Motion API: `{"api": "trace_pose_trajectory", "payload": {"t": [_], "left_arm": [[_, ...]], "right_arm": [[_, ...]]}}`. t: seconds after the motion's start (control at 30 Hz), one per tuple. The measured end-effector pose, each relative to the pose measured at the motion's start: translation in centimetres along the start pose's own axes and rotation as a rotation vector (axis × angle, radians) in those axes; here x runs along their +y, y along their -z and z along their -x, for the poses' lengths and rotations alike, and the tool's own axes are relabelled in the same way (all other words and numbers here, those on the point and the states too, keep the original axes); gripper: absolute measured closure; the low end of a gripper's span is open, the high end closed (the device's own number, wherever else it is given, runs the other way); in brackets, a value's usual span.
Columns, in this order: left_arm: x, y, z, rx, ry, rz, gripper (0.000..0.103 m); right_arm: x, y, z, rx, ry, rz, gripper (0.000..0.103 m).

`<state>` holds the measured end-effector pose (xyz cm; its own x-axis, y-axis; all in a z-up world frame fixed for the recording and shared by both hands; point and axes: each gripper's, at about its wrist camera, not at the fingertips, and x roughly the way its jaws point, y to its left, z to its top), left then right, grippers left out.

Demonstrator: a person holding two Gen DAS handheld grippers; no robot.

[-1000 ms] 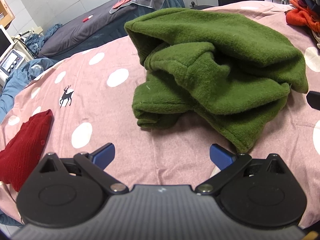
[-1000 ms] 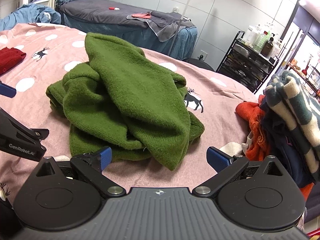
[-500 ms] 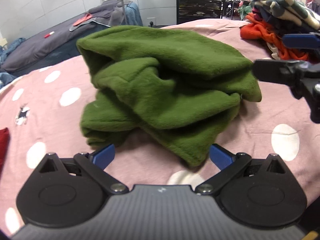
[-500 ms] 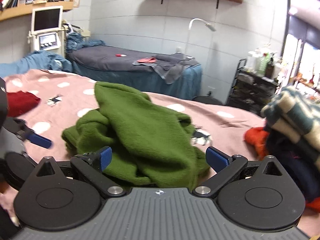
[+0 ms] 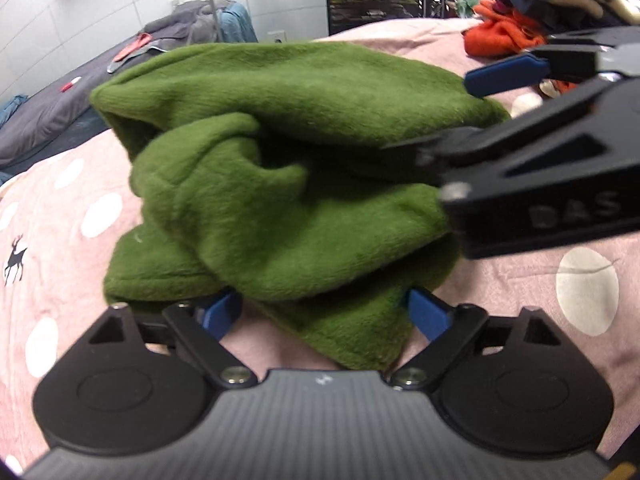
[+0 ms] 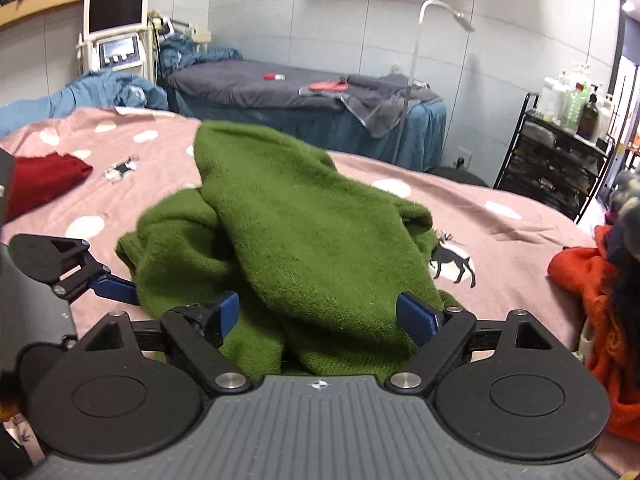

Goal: Fold small clothes
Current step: 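Grasp the green cardigan with the left tool while the right tool grasps it too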

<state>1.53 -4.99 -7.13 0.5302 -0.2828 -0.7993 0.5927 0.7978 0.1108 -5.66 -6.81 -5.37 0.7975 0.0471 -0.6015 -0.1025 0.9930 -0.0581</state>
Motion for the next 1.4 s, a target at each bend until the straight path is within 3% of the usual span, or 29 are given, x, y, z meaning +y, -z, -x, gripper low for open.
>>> {"api": "trace_pose_trajectory", "payload": {"t": [0.07,0.27,0.33,0.4,0.67,0.73,0.8,0.83,0.97,1.13,1.37,1.4], "left_arm": [[-0.1,-0.2,-0.4,0.007,0.006,0.004,0.022],[0.3,-0.3,-1.6,0.033,0.053,0.043,0.054],[0.4,-0.1,-1.5,0.033,0.069,0.063,0.062],[0.7,0.0,-1.7,0.028,0.075,0.076,0.064],[2.0,0.5,-1.9,0.004,0.100,0.193,0.070],[2.1,0.7,-1.6,-0.013,0.095,0.197,0.079],[2.2,0.8,-1.2,-0.031,0.087,0.194,0.083],[2.3,0.8,-1.1,-0.035,0.085,0.196,0.085],[4.3,1.3,0.7,-0.066,0.080,0.261,0.089],[8.8,1.3,5.2,-0.175,-0.004,0.341,0.089],[16.9,0.6,12.7,-0.336,-0.177,0.462,0.092],[17.6,0.6,13.6,-0.360,-0.230,0.453,0.103]], "right_arm": [[-0.2,0.0,-0.8,0.020,0.011,-0.001,0.000],[-0.4,0.2,-2.5,0.070,0.024,-0.027,0.001],[-0.4,0.3,-2.8,0.084,0.012,-0.042,0.017],[-0.4,0.4,-3.1,0.092,0.005,-0.067,0.033],[-0.3,0.5,-3.5,0.109,0.033,-0.092,0.035],[-0.2,0.6,-3.6,0.113,0.032,-0.094,0.048],[-0.4,0.6,-3.4,0.103,0.032,-0.118,0.079],[-0.6,0.6,-3.2,0.095,0.043,-0.132,0.083],[-1.4,0.7,-1.4,0.014,0.066,-0.197,0.088],[-1.8,-0.5,2.5,-0.116,0.114,-0.214,0.089],[-3.7,-4.1,8.8,-0.324,0.137,-0.279,0.090],[-3.5,-4.7,9.8,-0.355,0.149,-0.260,0.090]]}}
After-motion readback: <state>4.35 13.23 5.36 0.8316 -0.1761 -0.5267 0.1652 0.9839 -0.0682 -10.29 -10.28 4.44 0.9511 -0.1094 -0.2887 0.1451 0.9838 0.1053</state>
